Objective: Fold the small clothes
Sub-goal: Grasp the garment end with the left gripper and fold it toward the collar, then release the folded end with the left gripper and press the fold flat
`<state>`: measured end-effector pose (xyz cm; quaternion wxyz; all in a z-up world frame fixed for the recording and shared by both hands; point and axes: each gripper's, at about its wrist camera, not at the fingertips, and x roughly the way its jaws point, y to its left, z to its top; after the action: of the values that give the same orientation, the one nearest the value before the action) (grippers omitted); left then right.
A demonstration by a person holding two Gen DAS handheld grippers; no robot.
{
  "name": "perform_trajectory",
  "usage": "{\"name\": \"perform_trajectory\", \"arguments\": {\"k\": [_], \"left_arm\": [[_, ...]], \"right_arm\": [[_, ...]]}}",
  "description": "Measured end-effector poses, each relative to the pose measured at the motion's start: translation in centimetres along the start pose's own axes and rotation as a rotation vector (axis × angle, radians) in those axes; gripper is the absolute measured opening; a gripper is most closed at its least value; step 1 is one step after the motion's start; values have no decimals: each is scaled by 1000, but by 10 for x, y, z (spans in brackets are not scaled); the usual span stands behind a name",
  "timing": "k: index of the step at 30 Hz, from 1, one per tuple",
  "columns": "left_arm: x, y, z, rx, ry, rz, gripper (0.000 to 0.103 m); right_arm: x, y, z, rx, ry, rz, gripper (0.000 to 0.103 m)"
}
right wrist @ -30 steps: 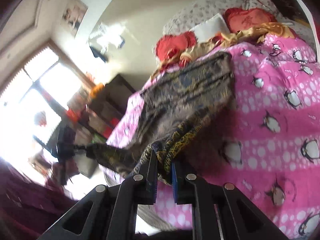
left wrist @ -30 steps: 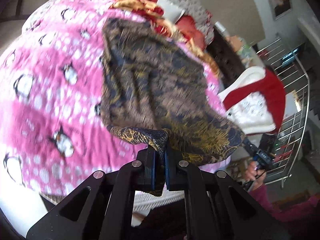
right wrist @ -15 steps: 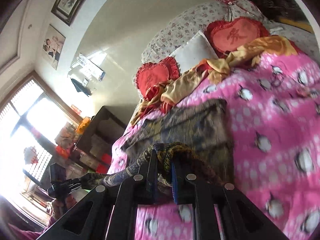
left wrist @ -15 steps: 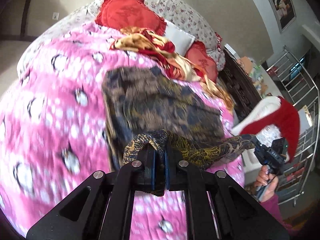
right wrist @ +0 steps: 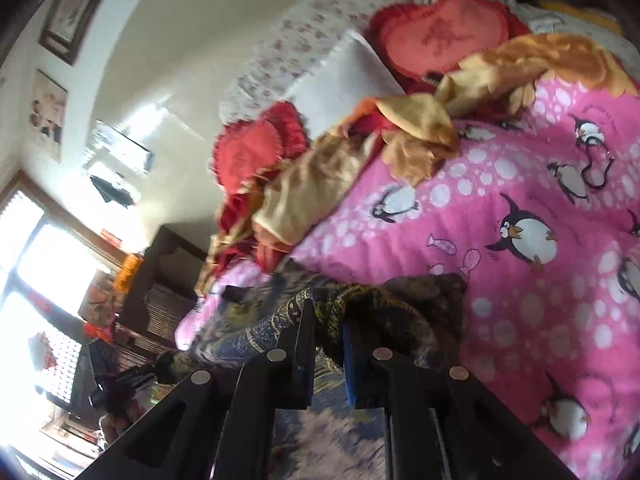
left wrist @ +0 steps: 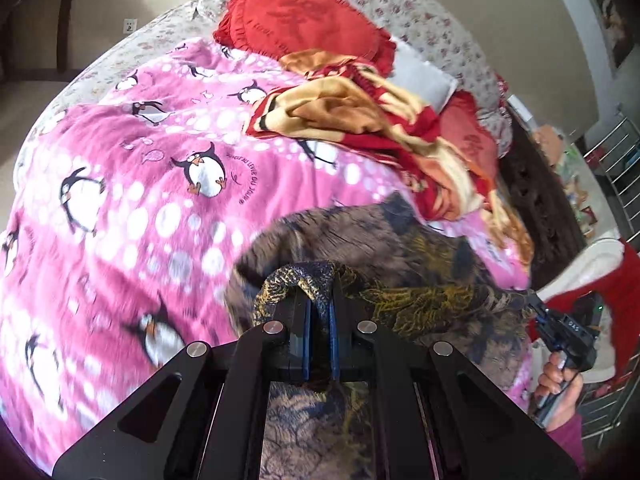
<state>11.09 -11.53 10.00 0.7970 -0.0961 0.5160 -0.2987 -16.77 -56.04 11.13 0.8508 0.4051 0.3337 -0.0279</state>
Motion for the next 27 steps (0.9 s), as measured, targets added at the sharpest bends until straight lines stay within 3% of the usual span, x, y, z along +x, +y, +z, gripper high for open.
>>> {"name": "perform_trajectory", "arguments": {"k": [2, 4, 6, 7, 8, 10, 12, 16, 19, 24, 27], "left_arm": [[12, 3, 4, -6, 20, 3, 6], [16, 7, 8, -13, 38, 1, 10], [11, 5, 10, -5, 32, -15, 23], [6, 3, 9, 2, 24, -18, 37], [-3, -2, 7, 24, 11, -13, 45], [-16, -14, -1, 82, -13, -1, 46], [-29, -31, -18, 162, -29, -4, 46], [-20, -56, -46, 262, 9, -13, 46], [4, -67, -60, 301, 75, 5, 46], [-5, -63, -43, 256, -8, -18, 46], [0, -61, -31, 236, 11, -8, 46]], "right_arm": [[12, -5, 5, 3, 24, -25, 11], [10, -10, 8, 17, 18, -20, 20], [-5, -10, 12, 21, -29, -16, 44], [-15, -8, 12, 22, -62, -10, 48], [-26, -5, 11, 16, -89, 6, 48], [-38, 10, 3, -68, -72, 46, 47], [-37, 30, -10, -188, -36, 1, 43], [3, 57, -45, -380, 112, -75, 38], [44, 62, -57, -445, 183, -152, 37], [80, 76, -23, -483, 114, -194, 37], [110, 77, 11, -452, 82, -238, 38]]}}
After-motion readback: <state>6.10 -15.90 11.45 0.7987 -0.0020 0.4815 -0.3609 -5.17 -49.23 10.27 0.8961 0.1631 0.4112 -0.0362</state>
